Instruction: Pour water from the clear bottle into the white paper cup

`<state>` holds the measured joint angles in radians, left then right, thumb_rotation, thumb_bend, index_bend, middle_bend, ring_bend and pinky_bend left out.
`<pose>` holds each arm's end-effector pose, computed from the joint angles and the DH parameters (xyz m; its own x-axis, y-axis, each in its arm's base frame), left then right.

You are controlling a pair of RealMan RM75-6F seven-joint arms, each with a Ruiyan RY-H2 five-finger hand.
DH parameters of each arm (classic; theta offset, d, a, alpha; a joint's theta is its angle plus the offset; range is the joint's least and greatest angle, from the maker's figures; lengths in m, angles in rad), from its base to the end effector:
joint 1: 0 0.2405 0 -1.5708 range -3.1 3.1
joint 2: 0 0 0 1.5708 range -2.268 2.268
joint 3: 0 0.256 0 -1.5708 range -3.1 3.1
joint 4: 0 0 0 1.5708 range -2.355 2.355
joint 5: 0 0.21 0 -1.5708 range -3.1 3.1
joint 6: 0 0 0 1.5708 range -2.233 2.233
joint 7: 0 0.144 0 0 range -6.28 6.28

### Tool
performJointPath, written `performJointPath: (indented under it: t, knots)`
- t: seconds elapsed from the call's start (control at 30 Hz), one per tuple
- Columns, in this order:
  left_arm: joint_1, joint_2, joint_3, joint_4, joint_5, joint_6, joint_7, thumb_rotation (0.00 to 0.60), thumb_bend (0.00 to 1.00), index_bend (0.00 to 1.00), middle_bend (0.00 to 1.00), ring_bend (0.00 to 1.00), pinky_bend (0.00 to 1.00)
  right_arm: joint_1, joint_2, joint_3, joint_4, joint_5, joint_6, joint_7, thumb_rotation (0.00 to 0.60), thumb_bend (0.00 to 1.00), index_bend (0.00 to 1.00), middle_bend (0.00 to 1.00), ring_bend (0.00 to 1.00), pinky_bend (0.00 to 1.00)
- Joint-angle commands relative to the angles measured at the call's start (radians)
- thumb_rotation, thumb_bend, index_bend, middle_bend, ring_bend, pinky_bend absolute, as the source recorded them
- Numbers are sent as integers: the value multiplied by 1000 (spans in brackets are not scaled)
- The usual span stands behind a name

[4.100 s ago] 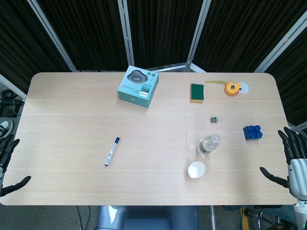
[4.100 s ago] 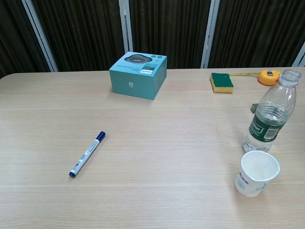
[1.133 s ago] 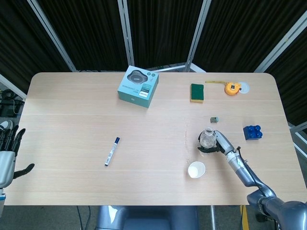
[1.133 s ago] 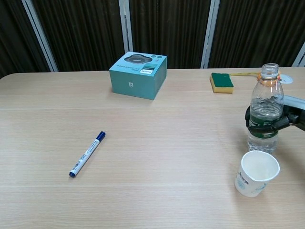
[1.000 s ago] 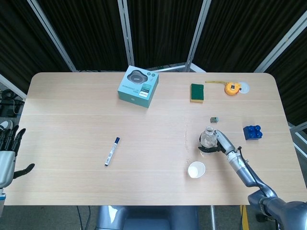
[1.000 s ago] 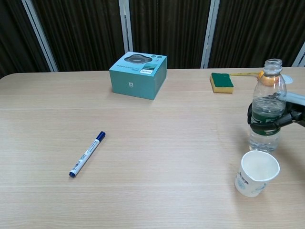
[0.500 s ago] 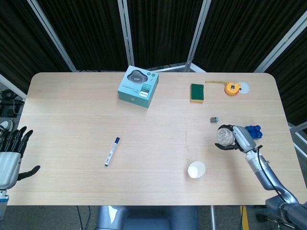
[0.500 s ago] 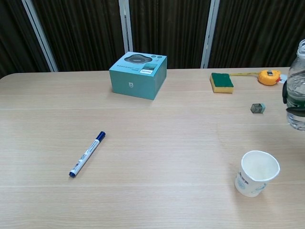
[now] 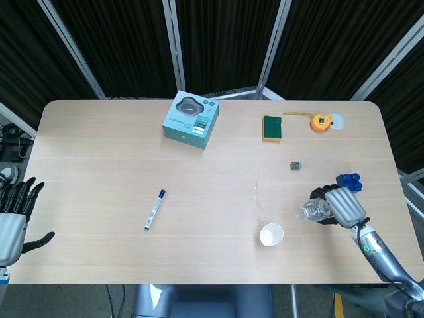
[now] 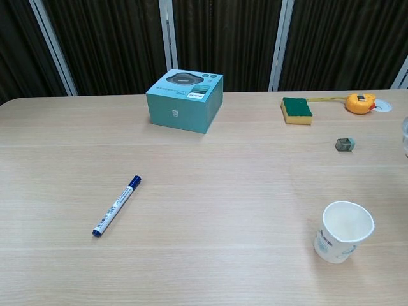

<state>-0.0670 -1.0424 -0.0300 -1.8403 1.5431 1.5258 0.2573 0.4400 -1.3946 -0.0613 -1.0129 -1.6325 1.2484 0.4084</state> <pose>-0.2675 0.1683 0.1651 0.4929 -0.0125 0.8700 0.8690 -0.0433 -0.4929 -0.3264 -0.2891 0.0821 0.4283 -0.2091 0.8791 -0.8731 -0.3464 0.3430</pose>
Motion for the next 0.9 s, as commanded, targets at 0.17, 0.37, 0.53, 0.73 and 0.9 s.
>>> performJointPath:
  t: [0.17,0.37,0.53,0.73,0.9]
  knots:
    - [-1,-1,-1,2,-6,-2,1,600,0,0,0,0,0,-7,-8,-11,-39,-3,-33,-138,600,506,531,651,533,424]
    - [-3,-5,-2,7,-13,-10,6,600,0,0,0,0,0,-9,-37,-8,-20,2,-48,-234,600,511,531,651,533,430]
    - [-2,-6,-2,5,-13,-5,9,600,0,0,0,0,0,-8,-58,-4,1,0,-51,-308,600,510,532,651,533,430]
    - [-2,-6,-2,6,-15,-7,11,600,0,0,0,0,0,-12,-75,4,27,4,-45,-344,600,510,532,653,536,431]
    - [-1,-6,-3,6,-17,-5,10,600,0,0,0,0,0,-18,-87,12,44,6,-27,-381,600,511,534,653,536,430]
